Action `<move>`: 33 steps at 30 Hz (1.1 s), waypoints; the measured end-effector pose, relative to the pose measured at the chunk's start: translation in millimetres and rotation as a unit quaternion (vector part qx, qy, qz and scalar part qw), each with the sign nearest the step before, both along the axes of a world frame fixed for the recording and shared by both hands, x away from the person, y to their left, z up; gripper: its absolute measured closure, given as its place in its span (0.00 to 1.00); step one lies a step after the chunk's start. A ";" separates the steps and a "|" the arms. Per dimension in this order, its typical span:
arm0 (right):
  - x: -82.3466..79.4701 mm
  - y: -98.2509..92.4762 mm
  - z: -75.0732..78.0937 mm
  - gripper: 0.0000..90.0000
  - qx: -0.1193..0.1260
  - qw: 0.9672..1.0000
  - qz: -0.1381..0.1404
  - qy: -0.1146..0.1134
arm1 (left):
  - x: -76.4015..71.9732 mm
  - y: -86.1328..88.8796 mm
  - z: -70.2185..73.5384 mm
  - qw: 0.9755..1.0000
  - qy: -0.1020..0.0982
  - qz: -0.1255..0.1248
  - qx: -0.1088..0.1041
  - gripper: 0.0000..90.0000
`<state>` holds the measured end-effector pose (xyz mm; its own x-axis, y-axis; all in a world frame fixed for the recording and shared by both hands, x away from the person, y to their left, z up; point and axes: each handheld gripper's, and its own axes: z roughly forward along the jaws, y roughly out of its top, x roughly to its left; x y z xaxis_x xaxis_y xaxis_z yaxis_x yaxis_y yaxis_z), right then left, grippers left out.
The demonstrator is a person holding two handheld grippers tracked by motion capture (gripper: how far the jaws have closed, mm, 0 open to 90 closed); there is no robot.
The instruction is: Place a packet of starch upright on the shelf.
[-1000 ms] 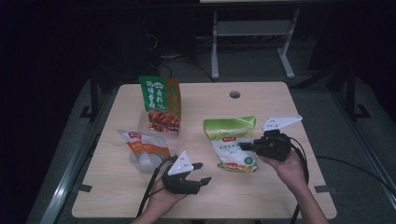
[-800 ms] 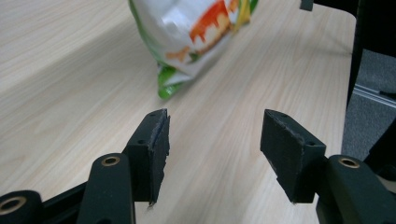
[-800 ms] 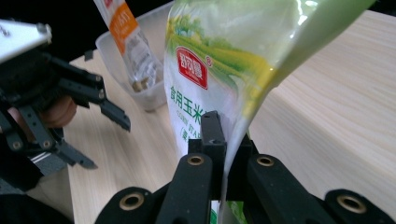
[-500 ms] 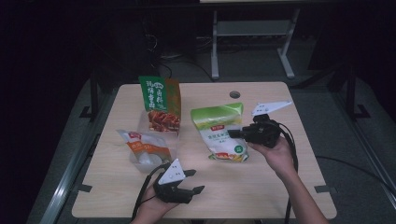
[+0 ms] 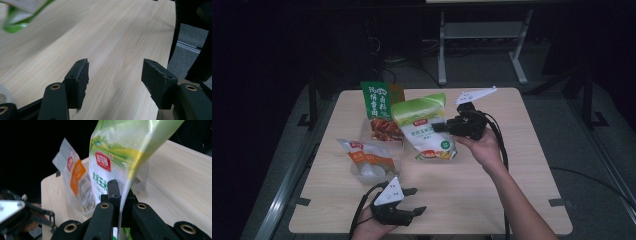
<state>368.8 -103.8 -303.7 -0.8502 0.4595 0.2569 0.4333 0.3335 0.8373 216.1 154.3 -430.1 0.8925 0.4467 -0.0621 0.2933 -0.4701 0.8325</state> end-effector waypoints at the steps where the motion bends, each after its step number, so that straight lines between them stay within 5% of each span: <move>1: 2.0 3.9 1.5 1.00 0.004 1.000 0.003 0.002 | -0.1 -0.1 0.1 1.000 -0.002 -0.001 -0.001 0.43; 16: 33.0 71.6 8.2 1.00 0.004 1.000 0.027 0.002 | -2.6 -0.7 -1.4 1.000 -0.006 -0.009 0.002 0.43; 33: 56.9 149.5 -25.9 1.00 -0.010 0.998 0.057 0.014 | -3.4 -0.7 -2.1 1.000 -0.009 -0.007 0.011 0.43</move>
<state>425.7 45.7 -329.6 -0.8897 0.3659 0.2732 0.4151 0.3987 0.8178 212.7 153.6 -432.2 0.8995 0.4353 -0.0365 0.2720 -0.4929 0.8265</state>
